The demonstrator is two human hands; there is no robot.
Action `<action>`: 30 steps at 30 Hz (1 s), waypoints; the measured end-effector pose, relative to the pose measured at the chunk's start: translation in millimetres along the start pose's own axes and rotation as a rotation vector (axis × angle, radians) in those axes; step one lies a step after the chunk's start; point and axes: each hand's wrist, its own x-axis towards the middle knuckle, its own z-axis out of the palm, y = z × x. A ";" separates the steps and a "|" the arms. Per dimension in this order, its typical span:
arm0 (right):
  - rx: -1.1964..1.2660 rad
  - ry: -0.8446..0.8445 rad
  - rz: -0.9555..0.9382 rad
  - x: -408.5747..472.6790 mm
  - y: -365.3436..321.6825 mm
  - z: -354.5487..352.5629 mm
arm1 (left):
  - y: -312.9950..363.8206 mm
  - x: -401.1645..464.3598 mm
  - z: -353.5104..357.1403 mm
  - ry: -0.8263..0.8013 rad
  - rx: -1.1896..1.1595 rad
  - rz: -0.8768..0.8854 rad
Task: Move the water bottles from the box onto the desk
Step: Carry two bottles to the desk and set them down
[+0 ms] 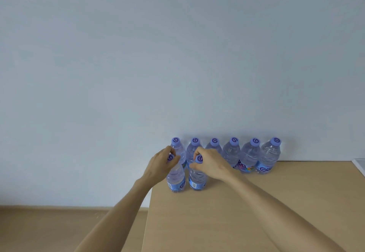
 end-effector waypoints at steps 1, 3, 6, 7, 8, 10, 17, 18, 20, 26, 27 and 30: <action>0.005 -0.007 -0.012 0.0 -0.8 1.9 | -1.6 -1.6 1.9 -0.012 -0.004 0.018; 0.021 -0.028 -0.031 0.9 -1.6 4.3 | -5.7 -5.1 6.3 -0.061 0.004 0.054; 0.047 -0.064 -0.008 3.5 4.1 3.8 | -14.0 -7.5 8.1 -0.095 -0.019 0.066; 0.065 -0.079 0.004 4.4 6.7 3.7 | -16.2 -7.8 7.0 -0.097 -0.044 0.062; 0.082 -0.087 0.008 4.9 8.5 3.8 | -18.0 -7.8 5.8 -0.099 -0.065 0.065; 0.088 -0.066 -0.011 5.3 10.5 5.4 | -19.5 -7.3 3.9 -0.094 -0.086 0.089; 0.085 0.020 -0.062 7.4 11.4 14.6 | -11.1 -1.2 8.3 -0.029 -0.106 0.113; 0.080 0.030 -0.062 7.8 12.2 15.9 | -11.0 -0.8 8.7 -0.036 -0.106 0.111; 0.082 0.036 -0.057 8.5 12.7 17.8 | -12.4 0.1 5.5 -0.055 -0.090 0.095; 0.154 0.008 0.012 0.1 13.4 13.4 | -13.7 -5.4 -12.6 -0.133 -0.052 -0.001; 0.167 0.003 0.030 -2.8 13.4 10.4 | -13.4 -8.2 -15.3 -0.119 -0.063 -0.007; 0.151 0.047 0.044 -13.1 15.1 -0.1 | -10.0 -15.4 -26.1 -0.025 -0.120 0.012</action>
